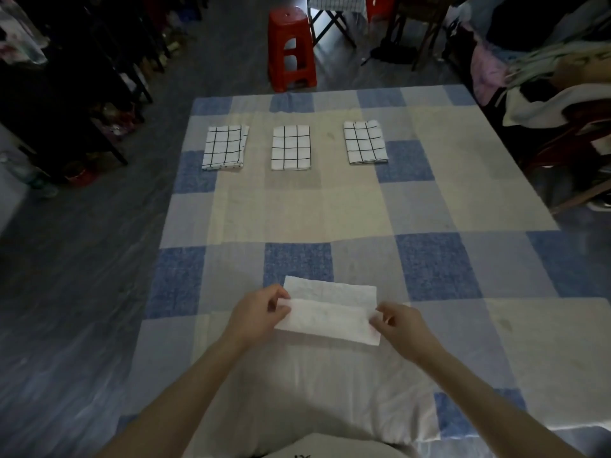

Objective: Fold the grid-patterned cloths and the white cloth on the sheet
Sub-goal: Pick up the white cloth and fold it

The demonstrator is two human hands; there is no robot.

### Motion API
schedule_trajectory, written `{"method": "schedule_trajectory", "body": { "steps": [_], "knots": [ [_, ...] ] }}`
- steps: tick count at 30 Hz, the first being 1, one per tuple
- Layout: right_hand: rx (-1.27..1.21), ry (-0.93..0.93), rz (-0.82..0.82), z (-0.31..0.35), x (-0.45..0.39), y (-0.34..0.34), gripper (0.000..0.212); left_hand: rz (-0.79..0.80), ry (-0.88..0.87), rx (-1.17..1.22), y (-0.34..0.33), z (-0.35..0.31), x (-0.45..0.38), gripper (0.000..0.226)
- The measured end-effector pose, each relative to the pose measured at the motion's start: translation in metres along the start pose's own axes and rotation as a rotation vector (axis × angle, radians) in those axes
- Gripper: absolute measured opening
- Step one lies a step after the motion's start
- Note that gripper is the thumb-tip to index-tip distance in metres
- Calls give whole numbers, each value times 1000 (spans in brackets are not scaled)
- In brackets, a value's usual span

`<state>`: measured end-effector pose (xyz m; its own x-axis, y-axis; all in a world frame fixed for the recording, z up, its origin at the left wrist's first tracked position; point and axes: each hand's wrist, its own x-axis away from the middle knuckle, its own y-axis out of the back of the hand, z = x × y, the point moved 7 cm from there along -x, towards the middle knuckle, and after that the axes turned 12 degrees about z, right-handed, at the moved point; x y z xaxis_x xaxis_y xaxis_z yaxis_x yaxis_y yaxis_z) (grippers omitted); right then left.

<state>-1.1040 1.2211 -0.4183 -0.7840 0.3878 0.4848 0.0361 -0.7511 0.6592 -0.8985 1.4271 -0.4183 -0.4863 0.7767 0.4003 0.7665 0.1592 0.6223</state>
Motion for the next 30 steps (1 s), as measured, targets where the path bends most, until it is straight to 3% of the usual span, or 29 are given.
{"method": "schedule_trajectory", "body": {
  "steps": [5,14,17,20,23,26,30],
  "knots": [
    [-30,-175,-60,-12,-23,9,27,-57,86,13,6,-4,-31,14],
    [19,-273,-109,-17,-39,12,28,-36,102,-50,4,0,-54,13],
    [39,-281,-116,-18,-41,12,27,-122,-27,-230,2,-6,-51,19],
    [63,-295,-135,-18,-41,12,24,-222,-300,-471,-17,-37,-35,26],
    [52,-307,-163,-15,-41,13,18,-75,-518,-613,-64,-61,-12,26],
    [69,-243,-159,-6,-43,12,20,16,-430,-629,-91,-54,-4,18],
    [111,-193,-55,0,-50,9,30,-41,-360,-602,-93,-53,4,17]
  ]
}}
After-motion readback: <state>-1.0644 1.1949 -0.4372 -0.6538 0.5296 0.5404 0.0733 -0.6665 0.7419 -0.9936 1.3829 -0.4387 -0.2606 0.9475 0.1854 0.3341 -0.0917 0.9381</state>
